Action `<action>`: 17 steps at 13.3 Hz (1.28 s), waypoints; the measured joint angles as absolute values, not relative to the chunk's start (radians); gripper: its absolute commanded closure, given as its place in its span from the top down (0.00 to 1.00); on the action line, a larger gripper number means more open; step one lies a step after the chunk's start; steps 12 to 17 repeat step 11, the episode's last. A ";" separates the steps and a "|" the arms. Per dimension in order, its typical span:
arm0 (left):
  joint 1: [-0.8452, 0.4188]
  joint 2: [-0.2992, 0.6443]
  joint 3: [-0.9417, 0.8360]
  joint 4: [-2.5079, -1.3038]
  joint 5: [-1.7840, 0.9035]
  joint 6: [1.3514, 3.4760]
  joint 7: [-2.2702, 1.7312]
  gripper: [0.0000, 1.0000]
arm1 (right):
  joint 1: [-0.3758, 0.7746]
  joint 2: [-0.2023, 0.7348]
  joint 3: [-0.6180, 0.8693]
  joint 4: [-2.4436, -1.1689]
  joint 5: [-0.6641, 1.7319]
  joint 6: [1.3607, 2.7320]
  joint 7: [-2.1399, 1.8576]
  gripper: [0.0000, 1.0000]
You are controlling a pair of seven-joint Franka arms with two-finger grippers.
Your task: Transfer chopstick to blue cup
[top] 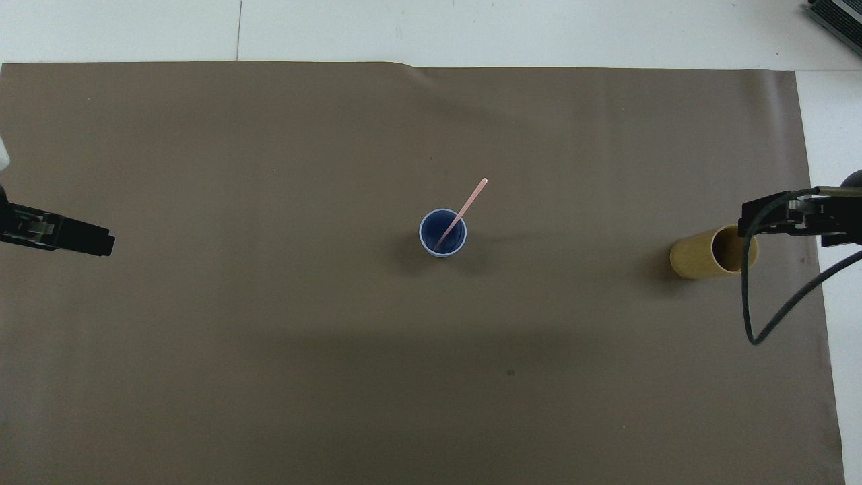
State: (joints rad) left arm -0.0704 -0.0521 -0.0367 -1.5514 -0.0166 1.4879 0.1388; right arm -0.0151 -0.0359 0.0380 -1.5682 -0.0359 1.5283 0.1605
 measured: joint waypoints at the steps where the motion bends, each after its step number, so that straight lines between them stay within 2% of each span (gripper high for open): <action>1: -0.070 -0.052 -0.037 -1.551 -0.017 1.488 0.139 1.00 | -0.015 -0.036 0.040 -1.570 -0.034 1.528 0.160 1.00; 17: -0.070 -0.052 -0.037 -1.551 -0.017 1.488 0.139 1.00 | -0.016 -0.040 0.039 -1.578 0.006 1.532 0.160 1.00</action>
